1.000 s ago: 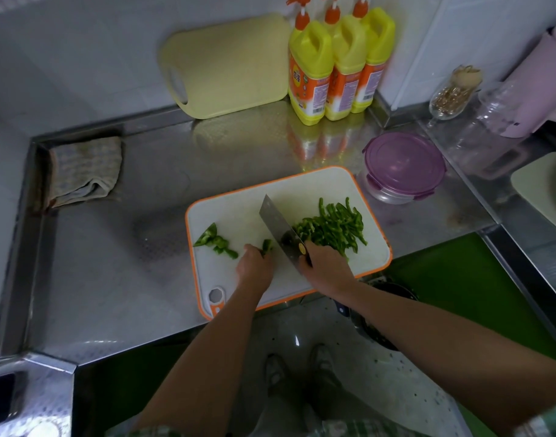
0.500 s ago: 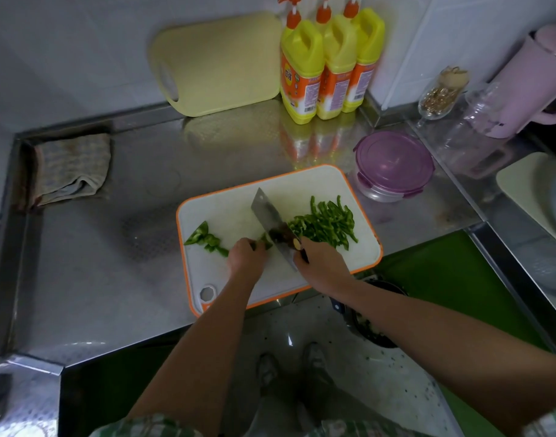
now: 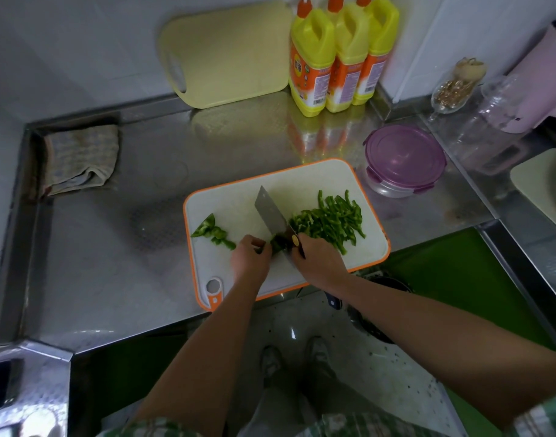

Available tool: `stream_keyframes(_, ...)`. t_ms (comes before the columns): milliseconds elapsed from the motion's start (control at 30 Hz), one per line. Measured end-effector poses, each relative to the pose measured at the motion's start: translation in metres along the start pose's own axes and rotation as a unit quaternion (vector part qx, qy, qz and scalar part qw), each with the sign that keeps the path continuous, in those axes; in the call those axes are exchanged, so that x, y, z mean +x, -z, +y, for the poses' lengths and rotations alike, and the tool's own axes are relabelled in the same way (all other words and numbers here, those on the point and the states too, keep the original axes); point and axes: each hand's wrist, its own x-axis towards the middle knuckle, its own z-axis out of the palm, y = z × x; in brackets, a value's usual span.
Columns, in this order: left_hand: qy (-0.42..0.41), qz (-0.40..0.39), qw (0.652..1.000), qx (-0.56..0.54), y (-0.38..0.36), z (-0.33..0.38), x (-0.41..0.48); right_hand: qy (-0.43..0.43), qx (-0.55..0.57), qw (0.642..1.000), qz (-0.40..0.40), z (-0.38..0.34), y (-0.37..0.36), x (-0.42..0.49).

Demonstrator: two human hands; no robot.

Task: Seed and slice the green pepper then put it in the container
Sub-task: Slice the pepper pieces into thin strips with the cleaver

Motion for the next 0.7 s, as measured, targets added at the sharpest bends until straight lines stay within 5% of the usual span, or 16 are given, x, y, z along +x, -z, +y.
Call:
stream_keyframes(133, 0.034, 0.004, 0.998, -0.050, 0.001, 0.003, 0.001, 0.013, 0.009, 0.999, 0.043, -0.005, 0.006, 0.003)
stream_keyframes(700, 0.092, 0.018, 0.986, -0.137, -0.001, 0.003, 0.003, 0.011, -0.038, 0.999, -0.011, -0.013, 0.011, -0.002)
